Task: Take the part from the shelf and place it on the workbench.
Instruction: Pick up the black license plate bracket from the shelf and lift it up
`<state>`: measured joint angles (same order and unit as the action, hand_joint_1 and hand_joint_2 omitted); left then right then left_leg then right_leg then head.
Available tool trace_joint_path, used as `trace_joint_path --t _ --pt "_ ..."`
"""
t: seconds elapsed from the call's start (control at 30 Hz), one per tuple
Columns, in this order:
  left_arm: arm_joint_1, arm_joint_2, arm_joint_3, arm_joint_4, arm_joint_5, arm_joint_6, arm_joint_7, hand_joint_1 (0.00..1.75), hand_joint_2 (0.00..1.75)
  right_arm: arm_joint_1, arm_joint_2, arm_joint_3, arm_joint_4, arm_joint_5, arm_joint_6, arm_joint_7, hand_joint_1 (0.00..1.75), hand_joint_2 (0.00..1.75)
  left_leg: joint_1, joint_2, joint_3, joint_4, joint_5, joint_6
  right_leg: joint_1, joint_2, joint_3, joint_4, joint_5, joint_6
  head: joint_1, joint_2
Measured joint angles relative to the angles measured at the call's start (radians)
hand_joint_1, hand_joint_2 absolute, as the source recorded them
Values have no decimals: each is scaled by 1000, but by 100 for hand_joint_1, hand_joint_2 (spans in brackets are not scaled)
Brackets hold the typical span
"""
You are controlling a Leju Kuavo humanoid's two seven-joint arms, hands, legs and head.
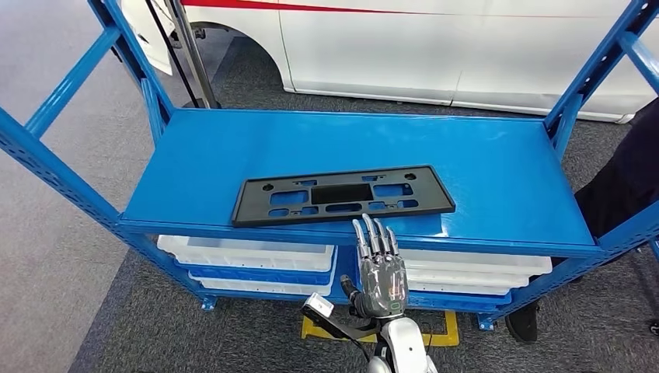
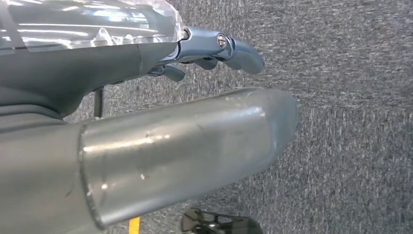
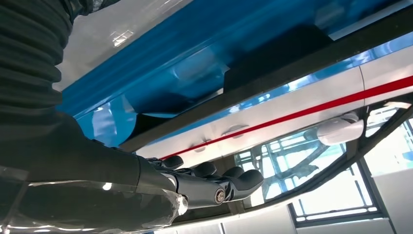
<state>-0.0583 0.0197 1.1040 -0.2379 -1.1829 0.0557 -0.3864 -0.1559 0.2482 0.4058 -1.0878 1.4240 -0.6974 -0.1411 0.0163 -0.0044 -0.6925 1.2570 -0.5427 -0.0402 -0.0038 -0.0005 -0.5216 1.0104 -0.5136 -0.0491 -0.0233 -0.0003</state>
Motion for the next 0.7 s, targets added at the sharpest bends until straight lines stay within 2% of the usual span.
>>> trace_joint_path --t 0.03,0.07,0.1,0.13,0.2,0.27,0.3,0.33,0.4,0.43,0.47,0.5,0.57,0.6,0.63,0.7 --pt "0 1 0 0 0 0 0 0 0 0 0 -1 2 0 0 0 0 175 1 1 21 -66 50 1 0 1 13 1 -10 3 0 0" --pt "0 2 0 0 0 0 0 0 0 0 0 -1 3 0 0 0 0 175 0 1 45 -126 85 4 1 1 23 1 -20 8 0 0" --pt "0 2 0 1 0 0 1 0 0 0 0 -2 4 -1 0 0 0 175 -2 2 68 -179 104 9 3 1 29 3 -29 13 0 0" --pt "-1 3 0 1 0 0 1 0 0 0 0 -2 5 -1 0 0 0 175 -4 2 82 -210 105 16 4 2 30 3 -35 18 0 0" --pt "-1 3 0 2 0 0 1 0 0 0 0 -4 7 -3 -1 -1 0 175 -7 1 92 -228 86 32 8 2 30 4 -38 25 0 0" --pt "0 2 0 2 0 -1 2 0 0 0 0 -5 7 -7 -1 -2 0 175 -2 0 106 -236 78 46 8 1 32 21 -45 32 0 0" --pt "1 2 0 2 -1 -2 2 0 0 0 0 -5 8 -10 -2 -3 0 175 0 -1 119 -241 73 53 8 1 21 50 -57 37 0 0" --pt "0 2 0 2 -1 -2 2 0 0 0 0 -5 8 -14 -2 -5 0 175 2 -2 131 -246 68 59 6 1 -4 98 -76 41 0 0" --pt "-1 2 0 2 -2 -4 4 0 0 -1 0 -5 12 -22 -2 -8 0 175 2 -2 148 -249 55 64 3 1 -89 227 -121 48 0 0" --pt "0 2 1 2 -2 -6 5 0 0 -1 0 -6 15 -26 -1 -10 0 175 1 -2 155 -249 48 64 2 1 -132 278 -131 49 0 0" --pt "1 2 1 2 -2 -7 7 0 0 -1 0 -6 18 -30 -1 -12 0 175 1 -3 165 -249 40 63 1 1 -162 300 -120 48 0 0" --pt "2 2 1 2 -2 -9 9 0 0 -1 0 -6 21 -33 -1 -14 0 175 0 -3 178 -249 30 62 2 1 -173 285 -87 46 0 0" --pt "3 2 1 2 -3 -11 13 0 0 -1 0 -7 25 -34 -1 -15 0 175 -1 -5 205 -250 11 59 6 2 -153 176 18 33 0 0" --pt "1 1 1 2 -4 -12 14 0 0 -1 0 -7 28 -34 -1 -15 0 175 -1 -5 217 -251 3 56 10 2 -143 126 53 25 0 0" --pt "1 1 1 3 -6 -12 15 0 0 -1 0 -7 30 -34 -1 -16 0 175 0 -6 222 -251 -4 50 15 2 -136 86 75 17 2 0" --pt "0 1 2 4 -9 -11 17 0 0 -1 0 -8 35 -34 -1 -16 0 175 -1 -5 228 -252 -12 38 21 1 -137 59 76 8 3 0"
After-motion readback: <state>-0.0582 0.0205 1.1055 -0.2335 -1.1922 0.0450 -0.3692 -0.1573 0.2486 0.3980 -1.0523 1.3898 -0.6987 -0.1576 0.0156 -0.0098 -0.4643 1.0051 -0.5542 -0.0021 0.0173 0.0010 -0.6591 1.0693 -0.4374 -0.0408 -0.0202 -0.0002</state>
